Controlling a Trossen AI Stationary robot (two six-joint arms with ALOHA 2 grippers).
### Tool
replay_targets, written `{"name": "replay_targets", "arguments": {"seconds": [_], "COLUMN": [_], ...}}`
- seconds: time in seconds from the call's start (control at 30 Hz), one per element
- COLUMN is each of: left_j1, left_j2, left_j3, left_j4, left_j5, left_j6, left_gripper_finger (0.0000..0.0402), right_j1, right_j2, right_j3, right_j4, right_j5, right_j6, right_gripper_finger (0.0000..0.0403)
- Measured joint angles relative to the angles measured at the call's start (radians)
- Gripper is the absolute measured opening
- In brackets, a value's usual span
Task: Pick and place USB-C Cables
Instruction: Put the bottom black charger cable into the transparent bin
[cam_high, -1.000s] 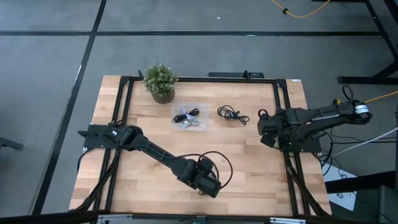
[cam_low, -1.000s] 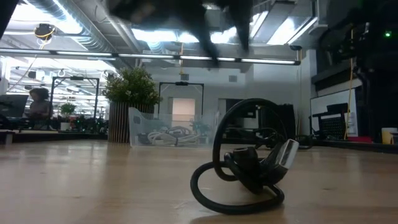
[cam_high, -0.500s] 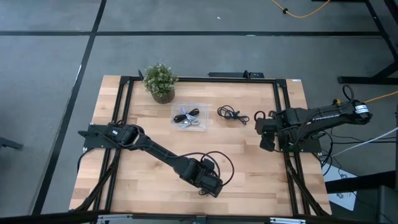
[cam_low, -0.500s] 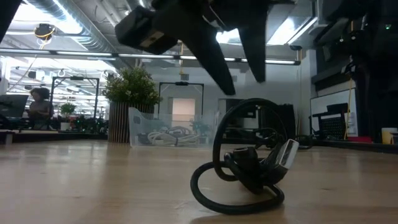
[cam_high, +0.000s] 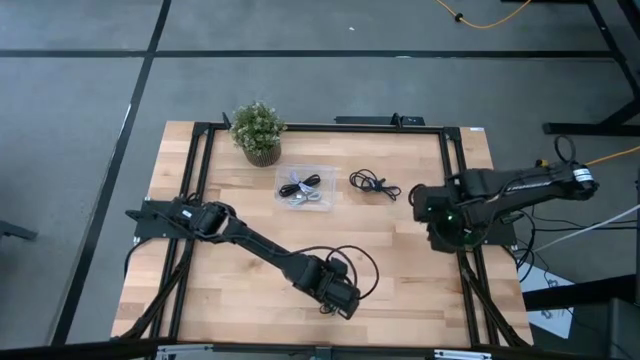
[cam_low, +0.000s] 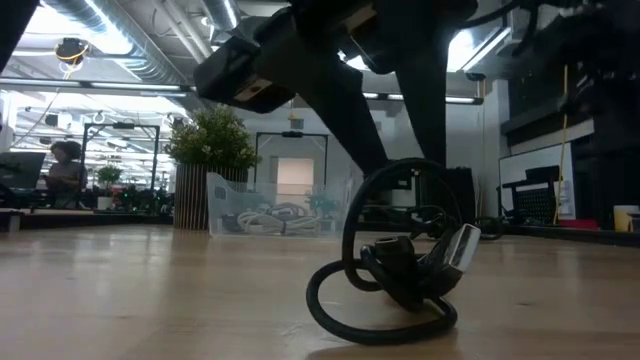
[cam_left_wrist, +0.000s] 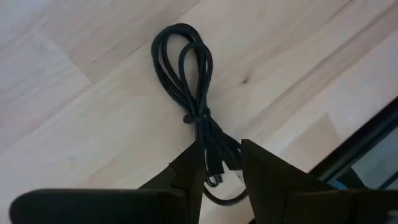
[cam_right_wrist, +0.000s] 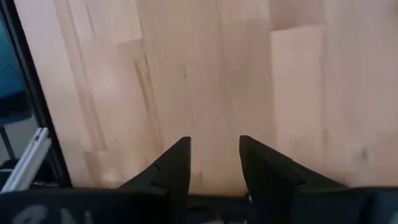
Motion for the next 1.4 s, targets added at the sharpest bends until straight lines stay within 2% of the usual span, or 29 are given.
{"name": "replay_targets", "arguments": {"seconds": [0.1, 0.3, 0.43, 0.63, 0.87, 1.17, 1.3, 1.4], "left_j1": [0.000, -0.008, -0.015, -0.018, -0.016, -0.017, -0.010, -0.009], "left_j2": [0.000, 0.002, 0.022, 0.065, 0.119, 0.120, 0.115, 0.122], "left_j3": [0.000, 0.000, -0.002, 0.002, 0.003, 0.004, 0.013, 0.073], "left_j4": [-0.002, 0.001, 0.002, 0.096, 0.099, 0.034, 0.020, -0.054], "left_j5": [0.001, -0.020, -0.019, 0.006, 0.042, 0.063, 0.026, -0.038], "left_j6": [0.023, -0.003, -0.028, -0.031, -0.028, 0.002, 0.092, 0.152], "left_gripper_finger": [0.0098, 0.0098, 0.0098, 0.0098, 0.0098, 0.0097, 0.0097, 0.0097], "right_j1": [0.000, 0.005, 0.026, 0.061, 0.098, 0.130, 0.136, 0.136], "right_j2": [-0.001, -0.015, -0.020, -0.021, -0.022, -0.022, -0.022, -0.022], "right_j3": [0.079, 0.159, 0.163, 0.159, 0.159, 0.159, 0.158, 0.158], "right_j4": [-0.061, -0.070, -0.071, -0.081, -0.080, -0.078, -0.077, -0.077], "right_j5": [0.029, 0.102, 0.125, 0.126, 0.141, 0.145, 0.170, 0.189], "right_j6": [0.048, 0.098, 0.099, 0.103, 0.105, 0.106, 0.106, 0.106], "right_gripper_finger": [0.0142, 0.0142, 0.0142, 0.0142, 0.0142, 0.0142, 0.0142, 0.0142]}}
